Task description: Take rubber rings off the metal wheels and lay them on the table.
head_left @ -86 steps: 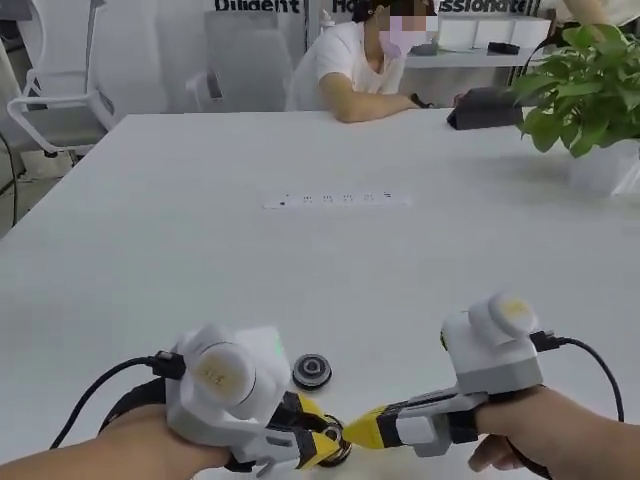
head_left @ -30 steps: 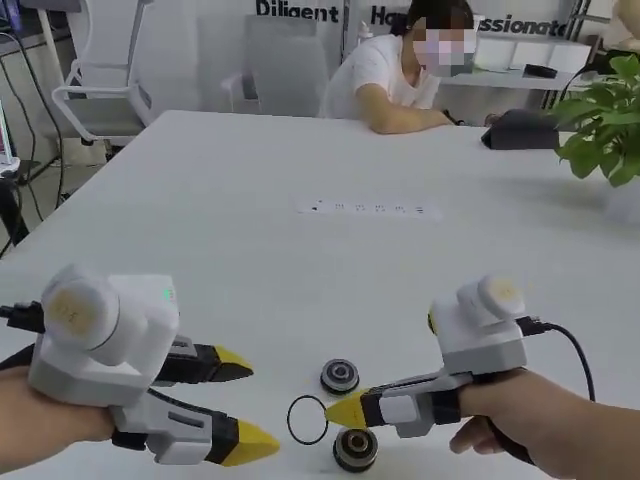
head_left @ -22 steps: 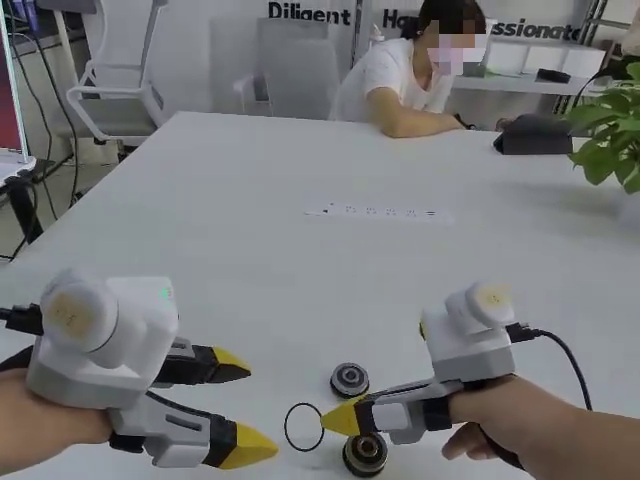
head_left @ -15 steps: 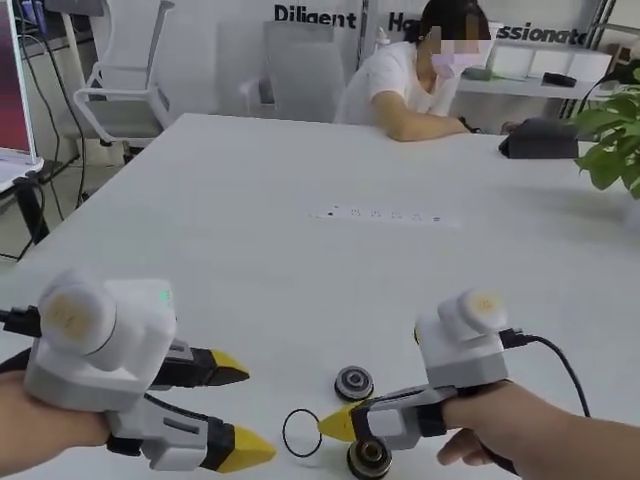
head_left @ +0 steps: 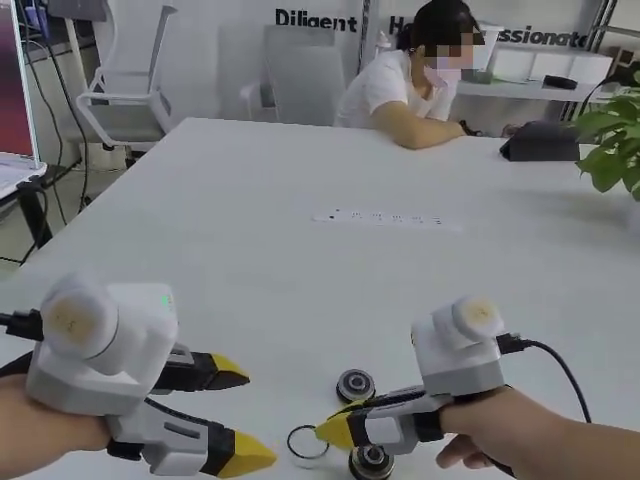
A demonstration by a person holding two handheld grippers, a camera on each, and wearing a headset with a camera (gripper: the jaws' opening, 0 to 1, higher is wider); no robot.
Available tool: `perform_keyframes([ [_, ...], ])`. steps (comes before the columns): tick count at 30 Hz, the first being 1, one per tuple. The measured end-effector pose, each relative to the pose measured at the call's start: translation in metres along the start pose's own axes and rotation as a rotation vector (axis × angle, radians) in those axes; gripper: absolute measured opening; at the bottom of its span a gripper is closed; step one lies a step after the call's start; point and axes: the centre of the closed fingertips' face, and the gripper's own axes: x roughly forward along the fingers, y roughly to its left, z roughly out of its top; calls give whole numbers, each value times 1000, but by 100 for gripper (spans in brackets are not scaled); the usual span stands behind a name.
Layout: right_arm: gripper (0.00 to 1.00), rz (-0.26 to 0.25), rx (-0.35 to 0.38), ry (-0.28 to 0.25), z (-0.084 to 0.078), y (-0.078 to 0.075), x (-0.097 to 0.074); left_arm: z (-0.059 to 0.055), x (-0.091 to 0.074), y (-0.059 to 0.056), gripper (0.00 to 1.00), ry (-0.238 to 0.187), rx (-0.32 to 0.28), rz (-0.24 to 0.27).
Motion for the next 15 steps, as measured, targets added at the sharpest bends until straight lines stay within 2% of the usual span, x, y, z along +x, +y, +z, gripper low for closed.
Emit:
perform_keyframes([
  [4, 18, 3, -11, 8, -2, 2, -3, 2, 1, 0, 48, 2, 3, -3],
  [10, 20, 15, -4, -15, 3, 5, -10, 6, 6, -3, 47, -4, -8, -21],
  [15, 22, 25, -8, -31, 6, 10, -16, 10, 10, -5, 47, 3, 6, -28],
])
